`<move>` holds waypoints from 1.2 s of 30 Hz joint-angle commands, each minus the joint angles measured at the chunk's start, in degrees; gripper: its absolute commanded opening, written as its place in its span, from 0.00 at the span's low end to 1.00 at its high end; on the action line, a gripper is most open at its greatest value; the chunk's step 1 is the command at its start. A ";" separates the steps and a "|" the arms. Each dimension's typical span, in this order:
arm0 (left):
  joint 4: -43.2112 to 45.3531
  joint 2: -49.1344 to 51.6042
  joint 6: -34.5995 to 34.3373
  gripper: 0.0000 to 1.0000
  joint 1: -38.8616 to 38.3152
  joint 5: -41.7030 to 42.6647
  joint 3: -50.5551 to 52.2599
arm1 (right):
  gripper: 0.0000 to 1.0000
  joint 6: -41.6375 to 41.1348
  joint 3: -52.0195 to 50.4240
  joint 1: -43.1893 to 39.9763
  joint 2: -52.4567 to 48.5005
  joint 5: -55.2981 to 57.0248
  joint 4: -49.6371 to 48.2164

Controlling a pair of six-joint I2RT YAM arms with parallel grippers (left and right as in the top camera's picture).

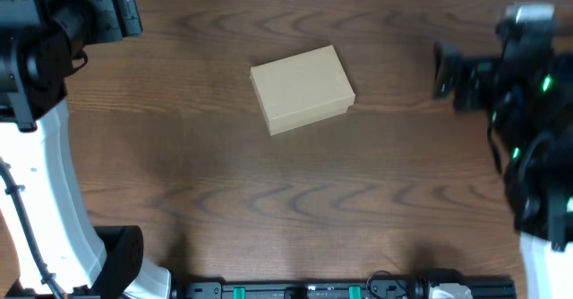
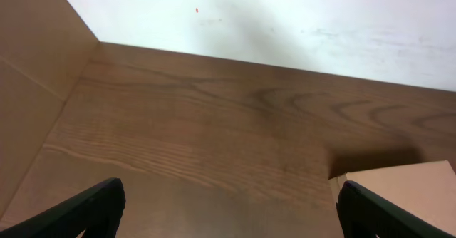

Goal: Pack container

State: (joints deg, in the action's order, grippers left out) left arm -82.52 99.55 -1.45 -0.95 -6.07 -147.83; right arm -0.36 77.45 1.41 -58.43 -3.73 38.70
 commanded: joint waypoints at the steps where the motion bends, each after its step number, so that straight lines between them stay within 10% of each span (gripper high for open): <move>1: -0.17 0.31 0.22 0.96 0.24 -0.52 -0.17 | 0.99 0.68 -8.68 0.00 6.95 0.74 -2.08; 21: -0.17 0.31 0.22 0.96 0.24 -0.50 -0.17 | 0.99 0.61 -55.08 -1.77 43.67 0.66 -17.18; 36: -0.17 0.31 0.22 0.96 0.24 -0.52 -0.17 | 0.99 0.22 -66.23 -1.77 58.27 0.57 -19.26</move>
State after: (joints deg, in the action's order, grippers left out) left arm -82.52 99.55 -1.45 -0.95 -6.07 -147.83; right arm -0.36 12.21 0.21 -2.37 -3.25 19.66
